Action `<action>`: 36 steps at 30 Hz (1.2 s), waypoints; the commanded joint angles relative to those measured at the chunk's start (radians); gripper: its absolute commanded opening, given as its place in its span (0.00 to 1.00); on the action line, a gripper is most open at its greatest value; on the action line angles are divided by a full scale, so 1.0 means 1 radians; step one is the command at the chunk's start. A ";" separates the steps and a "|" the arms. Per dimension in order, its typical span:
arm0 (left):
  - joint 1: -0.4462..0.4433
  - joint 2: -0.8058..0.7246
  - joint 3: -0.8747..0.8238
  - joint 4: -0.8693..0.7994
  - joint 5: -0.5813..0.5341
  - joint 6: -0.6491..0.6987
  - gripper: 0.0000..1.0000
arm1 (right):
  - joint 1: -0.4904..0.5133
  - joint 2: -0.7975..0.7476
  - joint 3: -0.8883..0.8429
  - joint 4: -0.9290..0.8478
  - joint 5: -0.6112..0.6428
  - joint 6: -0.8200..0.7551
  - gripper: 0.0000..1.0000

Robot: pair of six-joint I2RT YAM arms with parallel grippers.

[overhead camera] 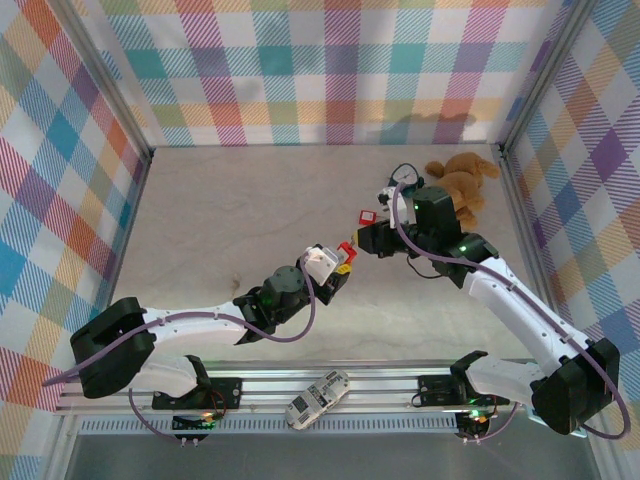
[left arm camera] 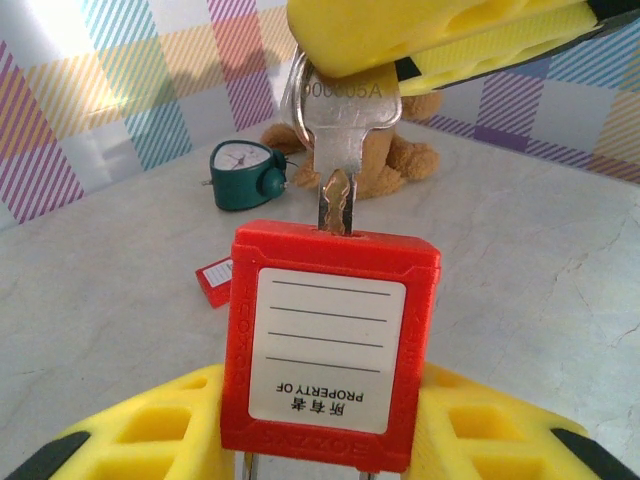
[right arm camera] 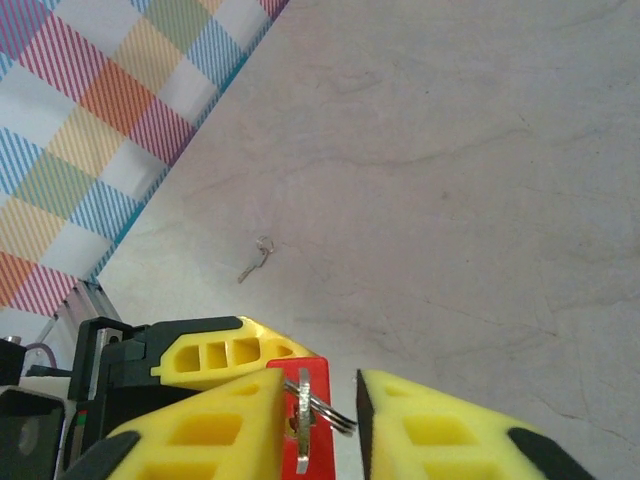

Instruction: Unlock with the key

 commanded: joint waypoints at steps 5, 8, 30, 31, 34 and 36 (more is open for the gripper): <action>-0.001 -0.042 0.013 0.053 0.013 -0.020 0.01 | -0.002 0.011 -0.017 0.019 -0.034 -0.008 0.13; -0.001 -0.049 0.010 0.074 0.004 -0.020 0.01 | -0.002 0.010 -0.038 0.032 -0.019 0.011 0.11; -0.001 -0.055 0.086 0.198 -0.019 -0.031 0.00 | 0.077 -0.002 -0.193 0.098 0.030 0.069 0.03; 0.000 -0.055 0.089 0.202 -0.024 -0.028 0.00 | 0.081 0.000 -0.200 0.101 0.031 0.074 0.03; -0.001 -0.052 0.103 0.207 -0.036 -0.017 0.00 | 0.096 0.005 -0.220 0.108 0.037 0.089 0.03; 0.000 -0.046 0.112 0.207 -0.033 -0.011 0.00 | 0.108 0.010 -0.228 0.113 0.038 0.094 0.03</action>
